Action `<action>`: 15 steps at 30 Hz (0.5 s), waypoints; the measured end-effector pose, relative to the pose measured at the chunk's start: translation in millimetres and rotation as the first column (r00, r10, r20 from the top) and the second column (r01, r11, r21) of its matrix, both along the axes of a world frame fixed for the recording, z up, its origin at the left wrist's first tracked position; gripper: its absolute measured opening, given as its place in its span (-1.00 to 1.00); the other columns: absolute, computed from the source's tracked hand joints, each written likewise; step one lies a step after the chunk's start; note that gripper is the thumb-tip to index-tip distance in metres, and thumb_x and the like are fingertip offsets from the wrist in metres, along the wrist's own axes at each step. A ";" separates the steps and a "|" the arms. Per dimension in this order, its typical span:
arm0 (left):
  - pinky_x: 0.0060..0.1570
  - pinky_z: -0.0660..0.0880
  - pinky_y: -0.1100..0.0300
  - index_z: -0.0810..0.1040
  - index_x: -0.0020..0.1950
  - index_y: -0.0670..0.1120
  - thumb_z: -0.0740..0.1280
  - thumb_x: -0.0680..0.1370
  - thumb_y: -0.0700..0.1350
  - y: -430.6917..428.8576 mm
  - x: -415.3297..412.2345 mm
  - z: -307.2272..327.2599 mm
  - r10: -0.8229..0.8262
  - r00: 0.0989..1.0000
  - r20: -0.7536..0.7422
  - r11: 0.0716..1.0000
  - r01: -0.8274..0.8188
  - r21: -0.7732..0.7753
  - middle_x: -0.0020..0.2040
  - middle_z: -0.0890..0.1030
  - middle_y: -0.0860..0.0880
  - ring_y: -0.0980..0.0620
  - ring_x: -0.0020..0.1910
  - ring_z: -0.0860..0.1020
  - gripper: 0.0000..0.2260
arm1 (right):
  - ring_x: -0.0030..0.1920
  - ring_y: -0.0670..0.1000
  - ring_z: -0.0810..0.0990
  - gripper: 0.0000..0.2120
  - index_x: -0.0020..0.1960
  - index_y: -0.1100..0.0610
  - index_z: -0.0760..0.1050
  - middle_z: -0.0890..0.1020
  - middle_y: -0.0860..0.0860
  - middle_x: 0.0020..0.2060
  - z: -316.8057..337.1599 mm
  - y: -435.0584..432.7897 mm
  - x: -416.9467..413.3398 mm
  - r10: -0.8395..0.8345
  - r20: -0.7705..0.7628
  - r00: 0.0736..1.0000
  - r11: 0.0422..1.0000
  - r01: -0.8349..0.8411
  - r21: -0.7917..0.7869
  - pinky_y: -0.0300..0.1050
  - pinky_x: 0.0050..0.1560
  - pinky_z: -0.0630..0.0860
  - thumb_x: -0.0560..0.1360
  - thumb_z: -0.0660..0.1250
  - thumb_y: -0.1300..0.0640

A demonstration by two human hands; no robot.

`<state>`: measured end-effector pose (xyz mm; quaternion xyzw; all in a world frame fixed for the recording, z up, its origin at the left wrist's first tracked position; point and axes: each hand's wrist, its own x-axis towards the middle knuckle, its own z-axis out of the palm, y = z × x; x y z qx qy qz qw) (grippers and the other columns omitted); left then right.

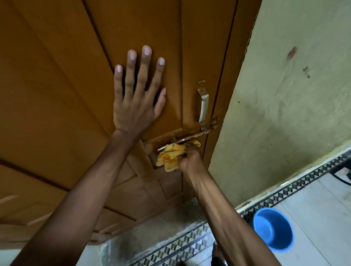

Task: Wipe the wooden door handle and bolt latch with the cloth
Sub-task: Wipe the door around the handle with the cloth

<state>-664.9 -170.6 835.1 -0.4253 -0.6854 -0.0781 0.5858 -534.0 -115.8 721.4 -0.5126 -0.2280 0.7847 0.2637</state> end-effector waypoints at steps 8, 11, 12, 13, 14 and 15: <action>0.49 0.05 -0.12 0.28 0.58 0.00 0.16 0.67 0.16 3.7 -3.6 -5.3 0.009 1.000 0.007 1.000 -0.009 0.015 0.49 0.41 -0.14 -0.18 0.47 0.24 -0.49 | -0.34 0.06 0.45 -0.63 -0.14 0.23 0.48 0.46 0.09 -0.37 -0.5 2.9 -8.6 -0.080 -0.012 0.997 0.973 0.076 -0.217 -0.21 -0.39 0.60 0.67 -0.03 0.18; 0.49 0.04 -0.11 0.28 0.58 0.00 0.17 0.66 0.17 3.9 -4.9 -6.9 0.027 1.000 -0.006 0.999 -0.027 0.017 0.49 0.42 -0.14 -0.18 0.46 0.26 -0.49 | -0.36 -0.07 0.36 -0.60 -0.30 0.13 0.42 0.47 0.02 -0.46 -8.6 9.0 -9.2 -0.122 -0.082 0.989 0.957 0.095 -0.273 -0.33 -0.55 0.44 0.66 0.01 0.16; 0.49 0.07 -0.12 0.29 0.57 0.01 0.17 0.66 0.17 3.6 -4.9 -7.2 0.030 1.000 -0.009 0.999 -0.029 0.016 0.48 0.42 -0.14 -0.18 0.46 0.26 -0.49 | -0.33 -0.04 0.41 -0.64 -0.24 0.13 0.44 0.49 0.04 -0.38 -11.5 9.6 -8.8 -0.105 -0.070 0.992 0.971 0.087 -0.224 -0.22 -0.43 0.53 0.65 0.00 0.18; 0.48 0.09 -0.12 0.29 0.57 0.00 0.17 0.66 0.17 3.6 -4.6 -7.2 0.030 0.999 -0.011 0.999 -0.030 0.016 0.48 0.43 -0.14 -0.18 0.46 0.26 -0.49 | -0.28 -0.01 0.46 -0.71 -0.16 0.13 0.44 0.50 0.05 -0.28 -18.7 10.8 -7.1 -0.082 -0.032 0.996 0.984 0.076 -0.159 -0.06 -0.21 0.59 0.64 0.02 0.20; 0.49 0.08 -0.12 0.29 0.57 0.00 0.18 0.66 0.17 3.7 -4.4 -6.7 0.031 0.999 -0.011 0.999 -0.031 0.018 0.48 0.43 -0.14 -0.18 0.46 0.26 -0.49 | -0.23 -0.01 0.48 -0.80 -0.12 0.10 0.43 0.49 0.04 -0.20 -24.5 10.7 -6.0 -0.039 -0.037 0.999 0.995 0.036 -0.092 0.08 0.03 0.55 0.60 0.07 0.20; 0.49 0.05 -0.11 0.30 0.57 0.00 0.18 0.66 0.17 4.0 -4.1 -5.8 0.033 0.999 -0.013 0.999 -0.032 0.021 0.48 0.43 -0.14 -0.19 0.46 0.26 -0.49 | -0.20 -0.04 0.49 -0.89 -0.12 0.06 0.41 0.47 0.00 -0.17 -28.5 8.2 -5.1 0.013 -0.109 0.994 0.995 -0.024 -0.099 0.16 0.21 0.48 0.53 0.13 0.19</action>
